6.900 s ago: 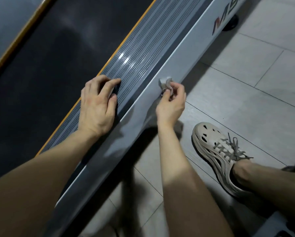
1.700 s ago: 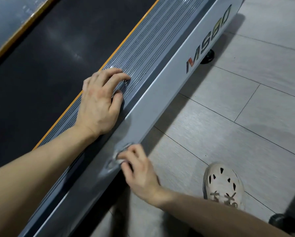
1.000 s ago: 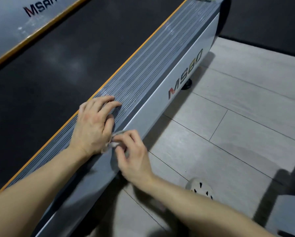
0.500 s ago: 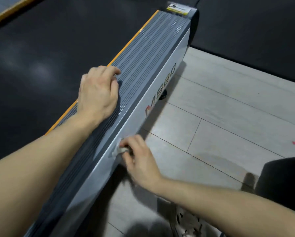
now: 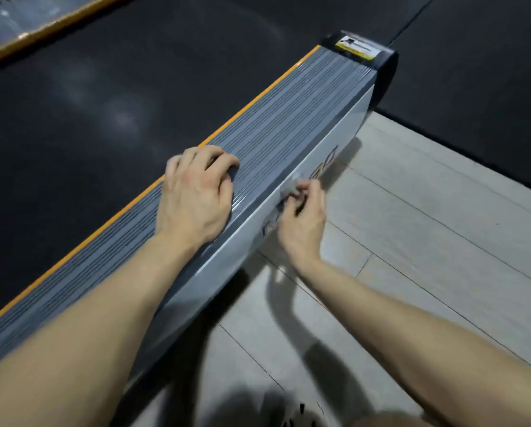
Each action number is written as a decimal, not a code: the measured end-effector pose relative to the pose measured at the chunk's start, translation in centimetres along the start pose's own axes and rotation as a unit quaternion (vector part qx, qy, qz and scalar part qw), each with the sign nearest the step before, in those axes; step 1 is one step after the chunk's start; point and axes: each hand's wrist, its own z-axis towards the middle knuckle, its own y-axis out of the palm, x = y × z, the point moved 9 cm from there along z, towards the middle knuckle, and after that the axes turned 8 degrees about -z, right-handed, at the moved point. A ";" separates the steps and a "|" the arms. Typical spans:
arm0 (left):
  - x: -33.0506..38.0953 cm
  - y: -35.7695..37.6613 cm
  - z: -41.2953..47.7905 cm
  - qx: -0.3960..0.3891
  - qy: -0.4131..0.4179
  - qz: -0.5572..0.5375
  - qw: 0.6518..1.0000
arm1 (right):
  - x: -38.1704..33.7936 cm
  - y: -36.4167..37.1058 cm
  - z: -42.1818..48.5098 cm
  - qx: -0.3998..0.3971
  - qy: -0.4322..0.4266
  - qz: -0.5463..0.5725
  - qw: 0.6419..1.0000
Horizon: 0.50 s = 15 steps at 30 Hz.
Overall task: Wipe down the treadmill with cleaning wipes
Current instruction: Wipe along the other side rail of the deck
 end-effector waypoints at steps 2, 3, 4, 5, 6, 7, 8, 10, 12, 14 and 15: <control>-0.1 -0.2 -0.2 0.000 -0.007 0.002 1.000 | -0.3 2.0 -8.0 -0.126 -0.062 0.024 0.990; -0.1 -0.3 -0.5 -0.001 -0.013 0.004 1.000 | -0.6 2.4 -10.5 -0.167 -0.102 0.031 0.980; -0.1 -0.4 -0.6 0.001 -0.012 0.006 1.000 | -0.8 2.7 -11.0 -0.184 -0.124 0.046 0.974; -0.1 -0.4 -0.5 0.002 -0.004 0.006 1.000 | -0.7 2.4 -9.4 -0.167 -0.128 0.062 0.976; -0.2 -0.4 -0.1 0.001 0.002 0.009 1.000 | -0.3 2.0 -6.7 -0.131 -0.111 0.064 0.983; -0.2 -0.3 0.1 -0.002 0.003 0.012 1.000 | 0.1 1.1 -3.5 -0.095 -0.089 0.056 0.990; -0.1 -0.2 0.1 -0.005 0.001 0.015 1.000 | 0.9 -0.1 0.2 -0.054 -0.066 0.047 0.995; 0.1 0.0 -0.2 -0.005 -0.004 0.022 1.000 | 3.1 -2.8 8.1 0.010 -0.006 0.027 1.000; 0.6 -0.2 -0.3 -0.005 0.000 0.024 1.000 | 3.8 -4.6 13.6 0.061 0.029 0.021 0.997; 0.8 -0.2 -0.3 -0.010 0.003 0.027 1.000 | 2.1 -5.0 14.1 0.080 0.033 0.024 0.996; 0.8 -0.1 -0.5 -0.014 0.000 0.025 1.000 | 0.7 -4.5 12.0 0.068 0.017 0.029 0.997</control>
